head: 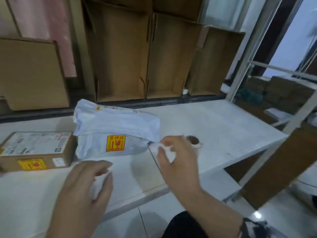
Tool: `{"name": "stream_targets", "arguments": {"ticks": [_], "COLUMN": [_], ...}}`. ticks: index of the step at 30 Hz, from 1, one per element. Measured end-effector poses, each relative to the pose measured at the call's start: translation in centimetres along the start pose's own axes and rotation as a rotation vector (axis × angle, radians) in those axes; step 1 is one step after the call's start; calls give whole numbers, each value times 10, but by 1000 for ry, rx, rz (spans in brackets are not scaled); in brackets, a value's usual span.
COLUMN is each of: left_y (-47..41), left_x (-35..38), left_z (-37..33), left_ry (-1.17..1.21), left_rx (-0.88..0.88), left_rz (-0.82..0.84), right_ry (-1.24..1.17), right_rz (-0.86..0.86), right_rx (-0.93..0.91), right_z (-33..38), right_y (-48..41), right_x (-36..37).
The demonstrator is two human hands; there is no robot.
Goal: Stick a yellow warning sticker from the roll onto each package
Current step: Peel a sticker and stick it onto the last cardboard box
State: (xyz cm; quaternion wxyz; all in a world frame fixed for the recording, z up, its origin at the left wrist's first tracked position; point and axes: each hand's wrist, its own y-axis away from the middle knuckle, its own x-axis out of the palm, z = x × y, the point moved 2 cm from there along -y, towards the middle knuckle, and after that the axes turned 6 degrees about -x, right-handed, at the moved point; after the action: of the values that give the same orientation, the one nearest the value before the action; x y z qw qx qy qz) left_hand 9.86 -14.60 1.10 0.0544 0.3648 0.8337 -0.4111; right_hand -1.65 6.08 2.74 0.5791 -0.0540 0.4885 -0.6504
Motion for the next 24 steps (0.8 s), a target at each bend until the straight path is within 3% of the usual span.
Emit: {"name": "stream_targets", "arguments": {"ticks": [4,8,16,24], "left_y": [-8,-14,-25,-34], "left_x": [56,95,153,200], "left_z": [-35,-51,-57,-67], "left_ry": [41,66,123,183], "left_rx": [39,-59,-244,-256], "left_rz": [234,396,495,577], "right_ry": [459,568,301,98], "right_rz": [26,90,270,395], "right_rx": [122,51,-49,-53], "right_z": [-56,-79,-105,-121], "right_y": [-25,-27,-31,-29], "right_x": [-23,-21,-41,-51]}}
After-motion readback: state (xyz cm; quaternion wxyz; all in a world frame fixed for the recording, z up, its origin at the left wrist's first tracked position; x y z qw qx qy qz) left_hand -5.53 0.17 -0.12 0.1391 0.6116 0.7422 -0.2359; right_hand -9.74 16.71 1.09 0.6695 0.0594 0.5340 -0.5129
